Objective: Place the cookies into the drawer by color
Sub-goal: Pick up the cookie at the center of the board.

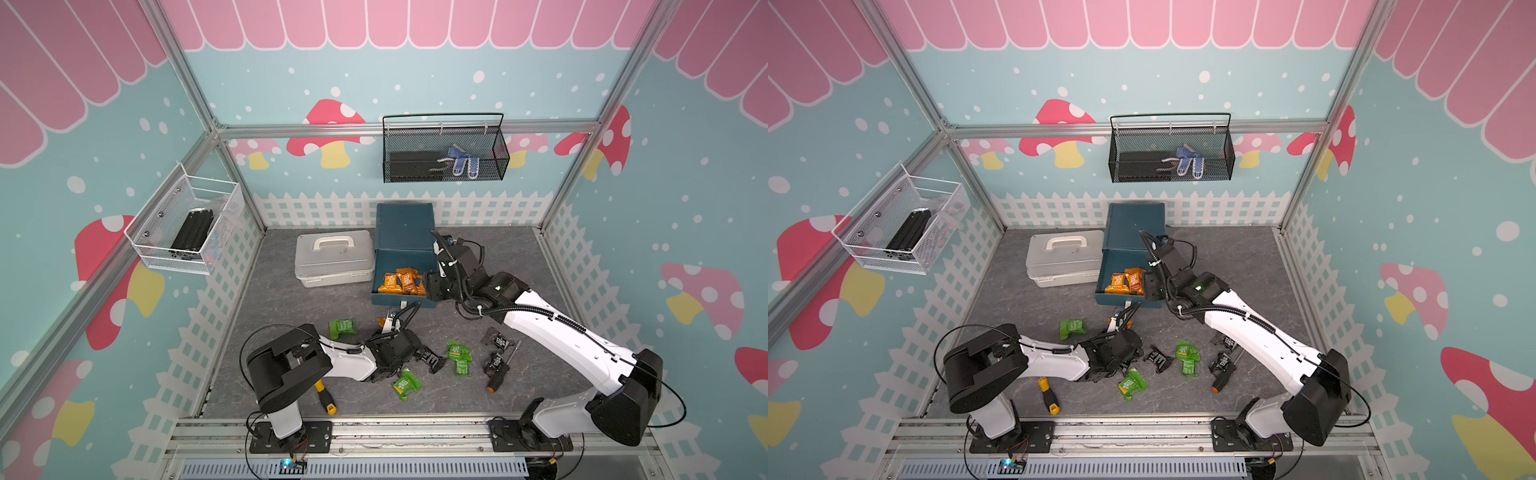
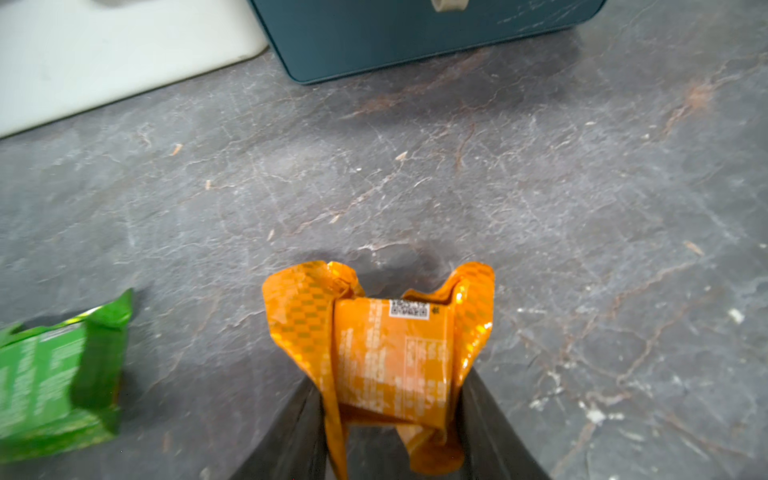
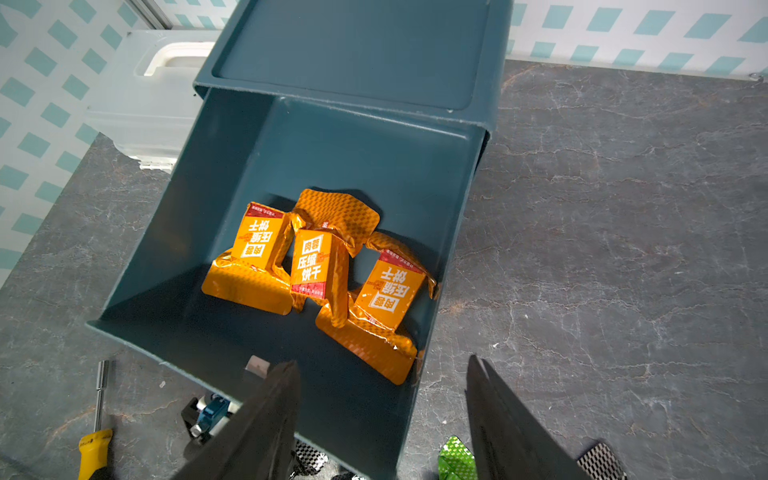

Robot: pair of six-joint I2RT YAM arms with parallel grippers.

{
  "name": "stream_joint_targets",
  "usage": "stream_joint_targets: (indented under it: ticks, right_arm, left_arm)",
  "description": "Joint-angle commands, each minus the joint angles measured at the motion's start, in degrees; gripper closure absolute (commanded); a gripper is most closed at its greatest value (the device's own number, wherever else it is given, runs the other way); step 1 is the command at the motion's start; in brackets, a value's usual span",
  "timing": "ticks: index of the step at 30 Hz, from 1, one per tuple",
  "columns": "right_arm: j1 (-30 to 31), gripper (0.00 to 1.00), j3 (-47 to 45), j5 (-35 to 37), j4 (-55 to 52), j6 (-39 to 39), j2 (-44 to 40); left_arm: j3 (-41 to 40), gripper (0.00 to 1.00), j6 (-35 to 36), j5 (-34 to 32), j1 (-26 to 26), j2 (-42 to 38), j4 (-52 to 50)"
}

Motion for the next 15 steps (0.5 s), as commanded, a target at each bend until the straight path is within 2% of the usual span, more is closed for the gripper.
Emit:
stream_joint_targets:
  ticks: [1, 4, 9, 15]
  right_arm:
    - [-0.2, 0.34, -1.5, 1.7, 0.8, -0.1, -2.2]
    - [-0.3, 0.34, -3.1, 1.8, 1.9, -0.9, -3.6]
    - [-0.4, 0.34, -5.8, 1.1, 3.4, -1.7, -5.7]
    - [-1.1, 0.34, -10.6, -1.2, 6.3, -2.6, -9.4]
  left_arm:
    - [-1.0, 0.63, -2.2, -1.7, -1.9, -4.4, -6.6]
    - [-1.8, 0.62, -5.6, -1.7, -2.7, -8.7, -14.8]
    - [-4.6, 0.63, -9.8, 0.3, -3.1, -17.8, -20.9]
    - [-6.9, 0.6, -11.6, 5.3, -3.1, -29.0, -29.7]
